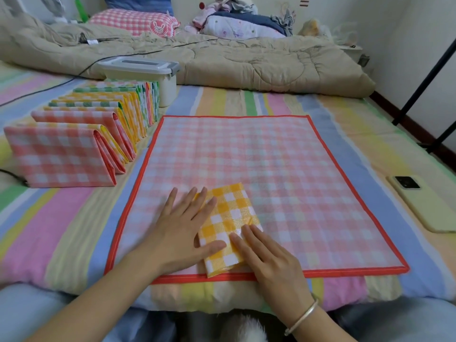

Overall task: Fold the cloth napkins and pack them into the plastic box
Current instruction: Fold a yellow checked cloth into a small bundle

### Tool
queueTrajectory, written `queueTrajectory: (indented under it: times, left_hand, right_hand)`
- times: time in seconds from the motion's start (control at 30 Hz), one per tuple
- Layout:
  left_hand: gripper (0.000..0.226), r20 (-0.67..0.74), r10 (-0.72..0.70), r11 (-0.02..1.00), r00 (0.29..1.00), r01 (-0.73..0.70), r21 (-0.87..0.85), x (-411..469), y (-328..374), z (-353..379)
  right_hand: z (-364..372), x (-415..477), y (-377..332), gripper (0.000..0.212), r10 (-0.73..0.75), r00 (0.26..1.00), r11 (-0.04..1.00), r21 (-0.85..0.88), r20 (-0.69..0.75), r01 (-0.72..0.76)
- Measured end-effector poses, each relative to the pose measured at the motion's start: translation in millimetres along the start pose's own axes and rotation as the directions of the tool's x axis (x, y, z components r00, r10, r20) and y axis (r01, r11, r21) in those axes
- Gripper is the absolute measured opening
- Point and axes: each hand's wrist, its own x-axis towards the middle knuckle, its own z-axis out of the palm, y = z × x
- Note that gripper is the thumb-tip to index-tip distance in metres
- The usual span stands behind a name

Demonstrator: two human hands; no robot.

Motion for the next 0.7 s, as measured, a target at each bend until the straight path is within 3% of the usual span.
queueTrajectory:
  times: [0.33, 0.4, 0.5, 0.57, 0.63, 0.7]
  left_hand:
    - [0.123, 0.175, 0.055, 0.998, 0.983, -0.055, -0.007, -1, -8, 0]
    - [0.126, 0.174, 0.053, 0.999, 0.983, -0.054, 0.001, 0, -8, 1]
    - [0.129, 0.151, 0.046, 0.996, 0.987, -0.056, 0.063, 0, -4, 3]
    - [0.131, 0.136, 0.023, 0.995, 0.990, -0.035, 0.091, 0, 1, 2]
    - [0.132, 0.122, -0.031, 0.995, 0.992, 0.019, 0.098, -1, 6, 0]
    - [0.132, 0.098, -0.110, 0.991, 0.989, 0.102, 0.084, -2, 13, 0]
  right_hand:
    - [-19, 5, 19, 0.047, -0.142, 0.958, 0.990, 0.061, 0.249, 0.130]
    - [-23, 9, 22, 0.044, -0.054, 0.965, 0.978, 0.208, 0.255, 0.000]
    - [-30, 21, 19, 0.031, 0.286, 0.936, 0.905, 0.265, 0.203, -0.334]
    - [-35, 34, 11, 0.024, 0.502, 0.827, 0.827, 0.137, 0.253, -0.545]
    - [-35, 43, 6, 0.027, 0.598, 0.716, 0.749, 0.067, 0.360, -0.659]
    - [-34, 51, 3, 0.025, 0.633, 0.629, 0.631, 0.170, 0.452, -0.757]
